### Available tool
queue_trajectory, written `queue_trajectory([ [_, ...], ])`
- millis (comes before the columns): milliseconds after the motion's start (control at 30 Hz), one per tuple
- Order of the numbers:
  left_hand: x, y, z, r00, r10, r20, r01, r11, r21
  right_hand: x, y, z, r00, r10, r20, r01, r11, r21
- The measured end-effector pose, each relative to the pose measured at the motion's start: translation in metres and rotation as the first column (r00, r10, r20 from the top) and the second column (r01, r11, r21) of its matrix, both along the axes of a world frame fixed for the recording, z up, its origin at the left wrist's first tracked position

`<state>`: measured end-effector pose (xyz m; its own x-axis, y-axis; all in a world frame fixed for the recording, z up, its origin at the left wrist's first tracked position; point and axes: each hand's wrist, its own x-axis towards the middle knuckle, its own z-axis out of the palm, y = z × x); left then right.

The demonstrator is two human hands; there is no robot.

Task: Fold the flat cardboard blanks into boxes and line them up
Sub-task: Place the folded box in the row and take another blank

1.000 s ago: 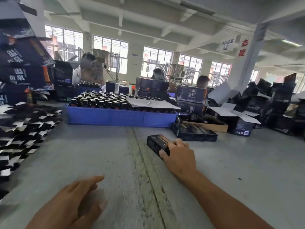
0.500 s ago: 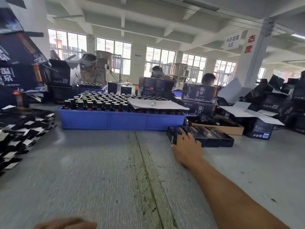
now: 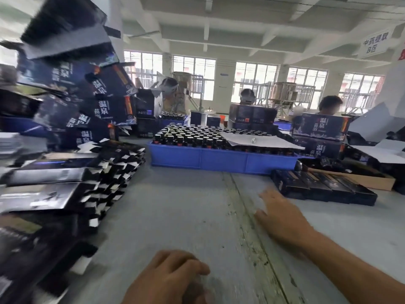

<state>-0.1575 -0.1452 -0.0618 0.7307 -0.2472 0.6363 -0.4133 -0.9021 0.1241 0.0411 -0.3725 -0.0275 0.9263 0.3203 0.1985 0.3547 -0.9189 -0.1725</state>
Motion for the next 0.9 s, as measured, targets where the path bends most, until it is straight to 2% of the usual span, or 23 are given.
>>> queue_trajectory([
  [33,-0.002,-0.003,-0.002,0.999,-0.038,-0.026,0.036,0.998,-0.043,-0.017,0.009,0.0,0.998,0.059,-0.029,-0.06,0.998,-0.003],
  [67,-0.006,-0.005,-0.001,0.992,-0.034,-0.118,0.022,0.995,-0.097,-0.034,0.016,-0.001,0.991,0.125,-0.051,-0.125,0.992,0.001],
  [133,-0.013,-0.005,0.003,0.956,0.025,-0.293,-0.078,0.982,-0.172,-0.068,0.029,-0.003,0.97,0.224,-0.09,-0.222,0.974,0.034],
  [200,-0.019,-0.008,0.007,0.943,0.043,-0.329,-0.099,0.983,-0.155,-0.096,0.038,-0.008,0.949,0.288,-0.132,-0.29,0.957,0.003],
  [300,-0.025,-0.012,0.011,0.936,0.051,-0.349,-0.092,0.991,-0.1,-0.112,0.045,-0.019,0.944,0.285,-0.168,-0.304,0.947,-0.103],
  [467,-0.038,-0.001,0.024,0.911,0.012,-0.413,-0.085,0.984,-0.159,-0.111,0.05,-0.028,0.956,0.265,-0.129,-0.28,0.952,-0.121],
  [600,-0.046,0.021,0.043,0.903,0.226,-0.365,-0.246,0.969,-0.01,-0.122,0.052,-0.034,0.962,0.258,-0.087,-0.267,0.955,-0.127],
  [700,-0.05,0.052,0.064,0.867,0.435,-0.245,-0.441,0.897,0.029,-0.134,0.048,-0.034,0.966,0.256,-0.043,-0.259,0.96,-0.107],
  [800,-0.052,0.089,0.07,0.78,0.601,-0.173,-0.611,0.791,-0.006,-0.142,0.046,-0.031,0.969,0.246,-0.024,-0.247,0.966,-0.072],
  [900,-0.049,0.114,0.061,0.679,0.692,-0.244,-0.696,0.713,0.086,-0.148,0.047,-0.025,0.968,0.252,-0.018,-0.252,0.966,-0.054],
])
